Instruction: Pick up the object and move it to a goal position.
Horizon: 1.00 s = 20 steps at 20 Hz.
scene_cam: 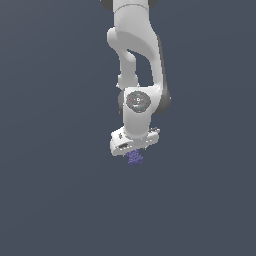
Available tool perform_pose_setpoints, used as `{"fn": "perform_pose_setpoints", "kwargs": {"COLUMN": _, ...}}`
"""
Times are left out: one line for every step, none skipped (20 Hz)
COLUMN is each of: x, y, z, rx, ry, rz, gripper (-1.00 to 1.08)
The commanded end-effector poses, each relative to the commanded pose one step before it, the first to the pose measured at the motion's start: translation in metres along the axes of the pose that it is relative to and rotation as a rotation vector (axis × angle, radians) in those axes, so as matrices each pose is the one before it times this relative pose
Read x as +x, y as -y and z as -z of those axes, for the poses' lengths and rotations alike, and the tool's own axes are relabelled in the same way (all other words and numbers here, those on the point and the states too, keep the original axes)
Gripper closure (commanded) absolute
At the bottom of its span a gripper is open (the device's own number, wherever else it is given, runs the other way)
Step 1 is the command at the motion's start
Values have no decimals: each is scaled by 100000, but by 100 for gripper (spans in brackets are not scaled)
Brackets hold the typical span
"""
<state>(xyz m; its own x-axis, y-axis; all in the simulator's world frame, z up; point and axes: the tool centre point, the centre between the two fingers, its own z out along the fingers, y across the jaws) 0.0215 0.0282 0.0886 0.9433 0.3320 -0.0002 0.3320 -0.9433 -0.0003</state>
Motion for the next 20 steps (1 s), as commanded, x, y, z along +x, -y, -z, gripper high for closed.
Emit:
{"fn": "perform_pose_setpoints", "kwargs": {"x": -42, "y": 2, "z": -692, "rx": 25, "ry": 83, "rz": 51, "gripper": -92}}
{"fn": "perform_pose_setpoints", "kwargs": {"x": -5, "y": 17, "z": -427, "rx": -7, "ry": -15, "rz": 67, "gripper": -92}}
{"fn": "perform_pose_setpoints", "kwargs": {"x": -10, "y": 13, "z": -503, "rx": -7, "ry": -15, "rz": 67, "gripper": -92}}
{"fn": "perform_pose_setpoints", "kwargs": {"x": -14, "y": 9, "z": -576, "rx": -7, "ry": -15, "rz": 67, "gripper": -92}}
{"fn": "perform_pose_setpoints", "kwargs": {"x": -15, "y": 8, "z": -600, "rx": -7, "ry": -15, "rz": 67, "gripper": -92}}
{"fn": "perform_pose_setpoints", "kwargs": {"x": -9, "y": 11, "z": -522, "rx": -7, "ry": -15, "rz": 67, "gripper": -92}}
{"fn": "perform_pose_setpoints", "kwargs": {"x": -12, "y": -27, "z": -451, "rx": 0, "ry": 0, "rz": 0, "gripper": -92}}
{"fn": "perform_pose_setpoints", "kwargs": {"x": 10, "y": 17, "z": -359, "rx": -8, "ry": -16, "rz": 67, "gripper": -92}}
{"fn": "perform_pose_setpoints", "kwargs": {"x": 10, "y": -22, "z": -288, "rx": 0, "ry": 0, "rz": 0, "gripper": -92}}
{"fn": "perform_pose_setpoints", "kwargs": {"x": 22, "y": -20, "z": -205, "rx": 0, "ry": 0, "rz": 0, "gripper": -92}}
{"fn": "perform_pose_setpoints", "kwargs": {"x": 44, "y": 23, "z": -109, "rx": -15, "ry": -17, "rz": 65, "gripper": -92}}
{"fn": "perform_pose_setpoints", "kwargs": {"x": 35, "y": -14, "z": -49, "rx": 0, "ry": 0, "rz": 0, "gripper": -92}}
{"fn": "perform_pose_setpoints", "kwargs": {"x": 16, "y": -5, "z": -7, "rx": 0, "ry": 0, "rz": 0, "gripper": -92}}
{"fn": "perform_pose_setpoints", "kwargs": {"x": 0, "y": 0, "z": 0, "rx": 0, "ry": 0, "rz": 0, "gripper": 108}}
{"fn": "perform_pose_setpoints", "kwargs": {"x": 0, "y": 0, "z": 0, "rx": 0, "ry": 0, "rz": 0, "gripper": 108}}
{"fn": "perform_pose_setpoints", "kwargs": {"x": 0, "y": 0, "z": 0, "rx": 0, "ry": 0, "rz": 0, "gripper": 108}}
{"fn": "perform_pose_setpoints", "kwargs": {"x": 0, "y": 0, "z": 0, "rx": 0, "ry": 0, "rz": 0, "gripper": 108}}
{"fn": "perform_pose_setpoints", "kwargs": {"x": 0, "y": 0, "z": 0, "rx": 0, "ry": 0, "rz": 0, "gripper": 108}}
{"fn": "perform_pose_setpoints", "kwargs": {"x": 0, "y": 0, "z": 0, "rx": 0, "ry": 0, "rz": 0, "gripper": 108}}
{"fn": "perform_pose_setpoints", "kwargs": {"x": 0, "y": 0, "z": 0, "rx": 0, "ry": 0, "rz": 0, "gripper": 108}}
